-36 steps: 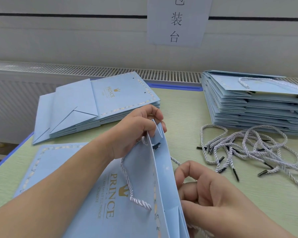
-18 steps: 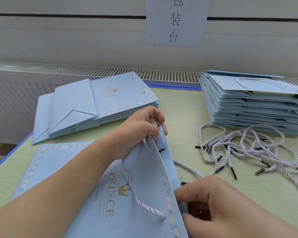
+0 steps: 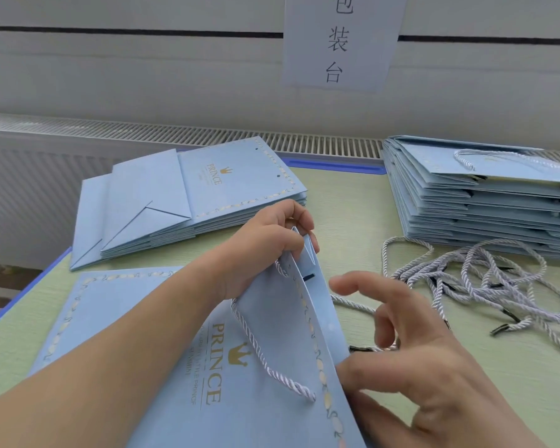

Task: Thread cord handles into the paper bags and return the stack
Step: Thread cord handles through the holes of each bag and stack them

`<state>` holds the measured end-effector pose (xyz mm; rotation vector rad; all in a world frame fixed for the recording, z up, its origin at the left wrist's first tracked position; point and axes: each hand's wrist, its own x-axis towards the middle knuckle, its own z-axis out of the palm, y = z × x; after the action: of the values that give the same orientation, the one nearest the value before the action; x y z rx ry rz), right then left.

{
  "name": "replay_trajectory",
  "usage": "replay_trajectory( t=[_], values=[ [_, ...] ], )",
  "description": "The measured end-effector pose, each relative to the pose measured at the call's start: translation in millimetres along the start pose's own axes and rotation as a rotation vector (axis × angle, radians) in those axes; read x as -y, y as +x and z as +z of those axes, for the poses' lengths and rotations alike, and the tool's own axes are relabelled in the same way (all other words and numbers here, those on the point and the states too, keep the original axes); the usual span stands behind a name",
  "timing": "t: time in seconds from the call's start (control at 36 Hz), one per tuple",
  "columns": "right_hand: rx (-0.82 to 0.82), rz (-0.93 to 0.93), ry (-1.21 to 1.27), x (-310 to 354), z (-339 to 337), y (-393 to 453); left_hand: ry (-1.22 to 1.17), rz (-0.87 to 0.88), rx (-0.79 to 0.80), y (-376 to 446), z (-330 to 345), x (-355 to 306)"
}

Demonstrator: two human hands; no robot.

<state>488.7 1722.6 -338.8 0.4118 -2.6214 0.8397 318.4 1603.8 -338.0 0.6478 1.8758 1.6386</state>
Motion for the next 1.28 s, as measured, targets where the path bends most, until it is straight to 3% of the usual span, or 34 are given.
replay_trajectory(
  t=[0.17, 0.22, 0.31, 0.36, 0.53, 0.69, 0.89, 0.97, 1.11, 1.28],
  values=[
    [-0.139, -0.112, -0.139, 11, 3, -5, 0.008, -0.001, -0.017, 0, 0, -1],
    [-0.071, -0.043, -0.009, 9, 4, -3, 0.009, -0.005, -0.016, 0, 0, -1],
    [0.148, 0.098, 0.449, 2, 1, 2, 0.018, -0.005, -0.014, 0, 1, 0],
    [0.165, 0.11, 0.538, -3, 0, 1, 0.023, -0.004, -0.012, 1, 1, 0],
    [0.042, -0.117, 0.053, 3, -6, 0, -0.002, -0.015, -0.01, 0, -1, -1],
    [0.275, -0.114, 0.231, -14, -32, 9, -0.021, -0.023, 0.008, 0, -2, 0],
    [0.411, 0.129, 0.423, -30, -46, 8, -0.038, -0.021, 0.04, 0, -3, 1],
    [0.42, 0.206, 0.348, -36, -45, 9, -0.021, -0.015, 0.043, -1, -2, 1],
    [0.307, 0.094, -0.077, -45, -49, 9, -0.014, -0.008, 0.045, -1, -2, 2],
    [0.095, 0.05, -0.196, -44, -53, 12, -0.025, -0.008, 0.062, -1, -1, 1]
  ],
)
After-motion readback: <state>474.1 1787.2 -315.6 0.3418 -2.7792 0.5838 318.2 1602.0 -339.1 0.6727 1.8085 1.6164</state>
